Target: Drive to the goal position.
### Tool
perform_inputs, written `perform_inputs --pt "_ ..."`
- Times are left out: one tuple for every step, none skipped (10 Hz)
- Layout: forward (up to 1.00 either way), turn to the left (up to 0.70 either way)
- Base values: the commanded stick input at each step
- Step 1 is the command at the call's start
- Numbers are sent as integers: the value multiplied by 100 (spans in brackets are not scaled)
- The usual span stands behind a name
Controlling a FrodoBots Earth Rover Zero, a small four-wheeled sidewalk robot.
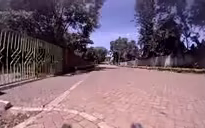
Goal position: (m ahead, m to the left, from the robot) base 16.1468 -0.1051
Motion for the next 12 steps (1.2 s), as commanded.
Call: perform_inputs --pt "70 0" --pt "70 -15" --pt "70 -32" --pt "70 -35" --pt "70 -35" --pt "70 0" --pt "70 0" --pt "70 0" --pt "70 0" --pt "70 0" --pt "70 0" --pt "70 0"
